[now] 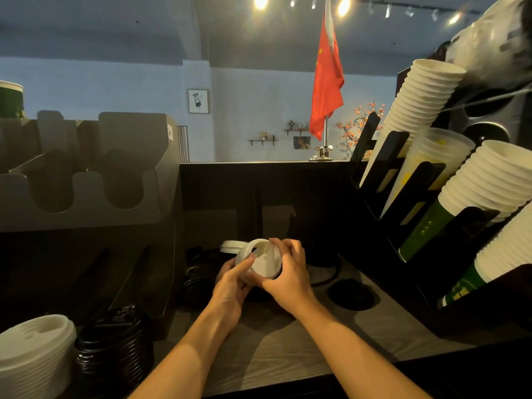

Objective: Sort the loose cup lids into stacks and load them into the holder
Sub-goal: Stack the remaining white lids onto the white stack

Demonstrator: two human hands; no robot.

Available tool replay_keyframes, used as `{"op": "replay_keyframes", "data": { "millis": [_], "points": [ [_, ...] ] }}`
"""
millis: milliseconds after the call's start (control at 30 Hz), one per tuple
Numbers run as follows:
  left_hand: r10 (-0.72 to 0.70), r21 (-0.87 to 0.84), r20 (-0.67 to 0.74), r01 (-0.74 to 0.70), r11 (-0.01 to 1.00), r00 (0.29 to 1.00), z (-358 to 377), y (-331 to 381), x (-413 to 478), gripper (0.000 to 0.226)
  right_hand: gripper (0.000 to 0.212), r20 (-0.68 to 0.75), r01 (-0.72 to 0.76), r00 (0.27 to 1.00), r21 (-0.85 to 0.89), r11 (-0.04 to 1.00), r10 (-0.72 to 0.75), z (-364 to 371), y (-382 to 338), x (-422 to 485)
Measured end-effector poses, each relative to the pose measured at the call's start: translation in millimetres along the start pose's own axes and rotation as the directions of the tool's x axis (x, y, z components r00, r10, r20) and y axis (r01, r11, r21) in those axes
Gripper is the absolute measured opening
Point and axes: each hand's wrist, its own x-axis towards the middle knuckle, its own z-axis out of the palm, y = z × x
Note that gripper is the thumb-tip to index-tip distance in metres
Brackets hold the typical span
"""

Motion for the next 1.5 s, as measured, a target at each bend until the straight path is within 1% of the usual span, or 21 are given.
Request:
{"op": "replay_keyframes", "data": {
  "millis": [67,133,267,300,333,400,433,467,600,667,767,900,1000,1067,1167,1233,1367,1433,1500],
  "points": [
    [0.011,0.024,-0.020,-0.010,1.000,1.000,-1,1,0,0.068,0.086,0.036,-0.005,0.999,0.067,0.998,0.003,0,0,0],
    [0.010,0.053,-0.036,-0.008,0.999,0.999,-2,1,1,0.064,0.088,0.090,-0.046,0.995,0.140,0.989,0.034,-1,-1,0],
    [0.004,0.088,-0.060,0.001,0.996,0.998,-3,-1,1,0.044,0.093,0.161,-0.133,0.982,0.224,0.965,0.098,-1,-2,-2],
    [0.004,0.090,-0.064,0.002,0.996,0.998,-5,-1,2,0.043,0.090,0.180,-0.151,0.978,0.261,0.954,0.106,0,-2,-3],
    [0.006,0.087,-0.067,0.000,0.996,0.998,-6,-2,3,0.044,0.081,0.203,-0.171,0.973,0.301,0.938,0.112,-1,-2,-3],
    [0.013,0.069,-0.070,-0.008,0.998,0.998,-6,-1,3,0.051,0.051,0.240,-0.211,0.963,0.367,0.906,0.127,-3,-5,-3],
    [0.020,0.055,-0.061,-0.016,0.998,0.998,-6,-1,2,0.055,0.039,0.245,-0.228,0.960,0.391,0.892,0.138,-3,-5,-3],
    [0.026,0.044,-0.049,-0.024,0.999,0.998,-5,0,2,0.058,0.034,0.247,-0.245,0.957,0.409,0.879,0.152,-4,-6,-3],
    [0.034,0.023,-0.020,-0.033,0.999,0.999,-2,0,0,0.055,0.027,0.258,-0.300,0.947,0.499,0.813,0.191,-7,-9,-1],
    [0.039,0.018,-0.011,-0.039,0.999,0.999,-2,-1,-1,0.052,0.028,0.250,-0.320,0.944,0.531,0.785,0.216,-7,-10,0],
    [0.029,0.048,-0.002,-0.029,0.998,1.000,1,-4,-5,0.038,0.032,0.213,-0.327,0.945,0.539,0.776,0.250,-7,-9,-1],
    [0.054,0.088,-0.031,-0.051,0.995,0.998,0,-6,-6,0.038,0.031,0.199,-0.349,0.937,0.538,0.768,0.286,-8,-13,-5],
    [0.119,0.171,-0.084,-0.104,0.980,0.989,1,-4,-12,0.034,0.034,0.207,-0.359,0.933,0.511,0.781,0.294,-12,-18,-14],
    [0.181,0.261,-0.084,-0.154,0.953,0.980,2,-3,-17,0.032,0.036,0.216,-0.378,0.926,0.493,0.784,0.311,-16,-22,-22],
    [0.260,0.374,-0.068,-0.217,0.902,0.963,5,1,-28,0.029,0.028,0.171,-0.384,0.922,0.508,0.771,0.347,-23,-25,-34],
    [0.303,0.411,-0.065,-0.251,0.876,0.951,6,2,-40,0.027,0.027,0.177,-0.398,0.916,0.504,0.767,0.360,-29,-30,-42],
    [0.326,0.430,-0.078,-0.263,0.864,0.942,11,6,-66,0.025,0.035,0.178,-0.388,0.921,0.478,0.788,0.346,-46,-44,-52],
    [0.327,0.425,-0.081,-0.264,0.866,0.941,12,11,-81,0.029,0.034,0.177,-0.375,0.927,0.457,0.807,0.330,-56,-52,-52],
    [0.303,0.405,-0.118,-0.233,0.884,0.946,11,21,-94,0.028,0.034,0.188,-0.364,0.931,0.431,0.825,0.313,-65,-62,-52]
  ]
}}
